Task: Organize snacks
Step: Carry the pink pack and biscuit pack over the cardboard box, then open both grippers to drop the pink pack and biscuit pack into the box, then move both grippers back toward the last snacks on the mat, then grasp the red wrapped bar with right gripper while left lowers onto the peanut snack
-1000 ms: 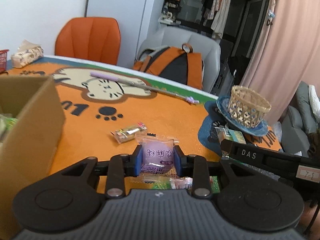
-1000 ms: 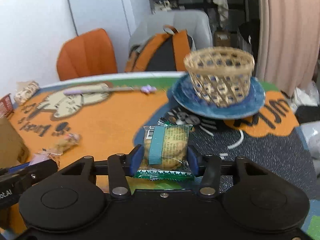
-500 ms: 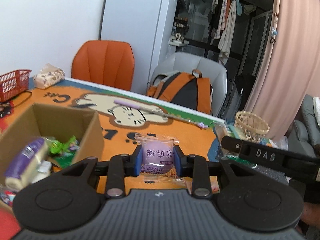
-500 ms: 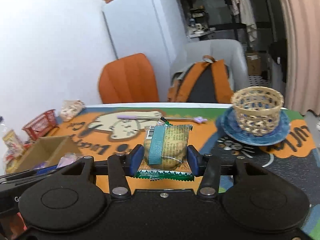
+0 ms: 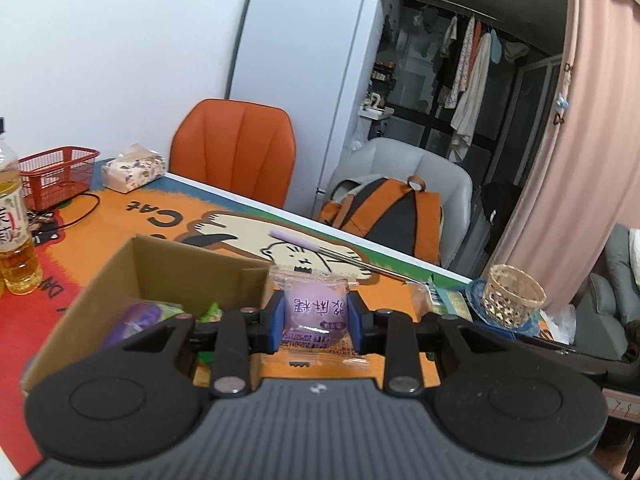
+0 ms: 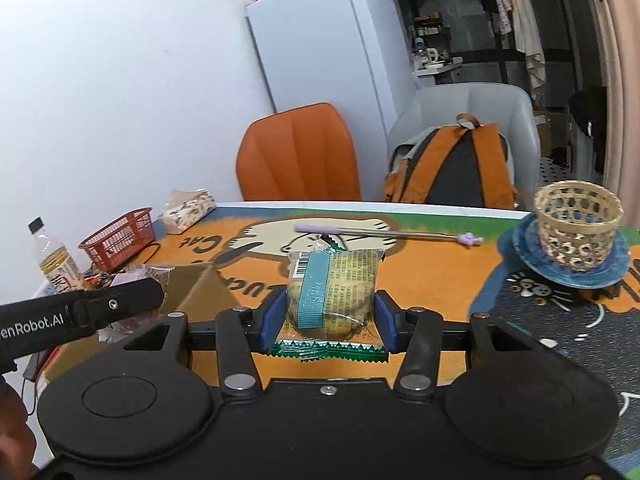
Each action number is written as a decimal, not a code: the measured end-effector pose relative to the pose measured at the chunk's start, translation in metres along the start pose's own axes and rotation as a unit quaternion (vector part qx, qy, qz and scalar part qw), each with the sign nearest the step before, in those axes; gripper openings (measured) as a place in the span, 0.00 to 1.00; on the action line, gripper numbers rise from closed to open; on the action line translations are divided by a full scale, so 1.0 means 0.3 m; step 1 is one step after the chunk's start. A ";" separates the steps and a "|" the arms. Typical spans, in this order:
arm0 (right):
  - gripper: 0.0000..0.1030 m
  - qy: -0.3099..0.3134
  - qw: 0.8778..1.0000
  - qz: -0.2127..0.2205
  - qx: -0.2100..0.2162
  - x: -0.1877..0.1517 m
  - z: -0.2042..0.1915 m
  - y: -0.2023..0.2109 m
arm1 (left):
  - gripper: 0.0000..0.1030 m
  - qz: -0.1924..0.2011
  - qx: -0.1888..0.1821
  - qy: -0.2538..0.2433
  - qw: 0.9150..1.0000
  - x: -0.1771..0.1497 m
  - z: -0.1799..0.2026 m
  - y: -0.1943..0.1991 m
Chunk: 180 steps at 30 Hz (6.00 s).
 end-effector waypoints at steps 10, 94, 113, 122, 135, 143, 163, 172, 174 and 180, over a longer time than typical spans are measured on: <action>0.47 0.008 1.000 0.001 0.017 0.015 -0.158 -0.026 | 0.30 0.008 0.015 0.017 1.000 0.096 -0.200 0.028; 0.91 -0.016 0.998 -0.034 -0.051 -0.107 -0.015 0.150 | 0.92 -0.053 -0.034 0.017 0.998 -0.087 -0.122 0.038; 1.00 -0.034 0.996 -0.043 -0.077 -0.132 0.133 0.154 | 0.92 -0.071 -0.058 -0.021 0.996 -0.132 0.044 -0.043; 0.99 -0.027 0.995 -0.057 -0.074 -0.165 0.179 0.096 | 0.92 -0.071 -0.048 -0.024 0.996 -0.135 0.085 -0.115; 0.94 -0.017 0.993 -0.097 -0.064 -0.228 0.221 -0.037 | 0.91 -0.074 -0.042 -0.051 0.995 -0.167 0.131 -0.190; 0.94 0.002 0.992 -0.113 -0.060 -0.247 0.221 -0.114 | 0.90 -0.086 -0.027 -0.054 0.994 -0.186 0.131 -0.259; 0.48 -0.014 0.994 -0.084 -0.072 -0.264 0.326 -0.130 | 0.90 -0.082 -0.024 -0.105 0.991 -0.189 0.259 -0.372; 0.47 -0.056 0.990 -0.063 -0.111 -0.242 0.433 -0.102 | 0.89 -0.102 -0.005 -0.125 0.987 -0.236 0.267 -0.496; 0.47 -0.059 0.990 -0.061 -0.117 -0.241 0.446 -0.100 | 0.89 -0.109 -0.002 -0.127 0.986 -0.249 0.264 -0.525; 0.48 -0.057 0.989 -0.065 -0.121 -0.247 0.450 -0.106 | 0.89 -0.119 0.007 -0.131 0.984 -0.276 0.261 -0.607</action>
Point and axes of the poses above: each gripper's, at about its wrist camera, not at the fingertips, and y roughly against the way its jaws point, z to its right, x to its top, the point moved 10 cm from there along -y, roughly the way its jaws point, and after that the axes turned 3 degrees about z, right-handed, at the moved point
